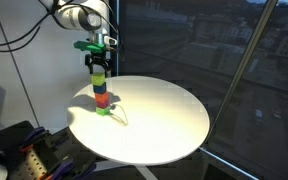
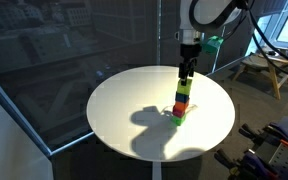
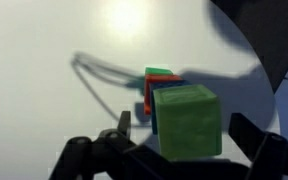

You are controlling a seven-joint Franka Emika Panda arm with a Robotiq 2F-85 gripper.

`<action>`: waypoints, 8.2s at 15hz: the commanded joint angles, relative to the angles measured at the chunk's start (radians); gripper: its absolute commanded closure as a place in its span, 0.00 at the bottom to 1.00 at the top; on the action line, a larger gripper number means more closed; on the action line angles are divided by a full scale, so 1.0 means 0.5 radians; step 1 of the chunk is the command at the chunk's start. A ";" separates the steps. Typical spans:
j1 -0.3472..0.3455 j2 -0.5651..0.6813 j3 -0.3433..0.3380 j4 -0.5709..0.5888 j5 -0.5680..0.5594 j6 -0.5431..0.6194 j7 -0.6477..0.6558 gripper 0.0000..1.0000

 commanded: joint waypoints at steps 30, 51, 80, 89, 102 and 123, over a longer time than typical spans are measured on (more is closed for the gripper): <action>-0.065 0.001 -0.054 0.248 -0.049 -0.072 0.140 0.76; -0.234 0.239 -0.229 0.407 -0.018 -0.045 0.351 0.76; -0.250 0.711 -0.273 0.551 -0.036 0.106 0.345 0.51; -0.250 0.757 -0.273 0.564 -0.034 0.138 0.348 0.76; -0.262 0.934 -0.288 0.599 -0.037 0.297 0.338 0.76; -0.313 1.142 -0.304 0.615 -0.037 0.407 0.295 0.76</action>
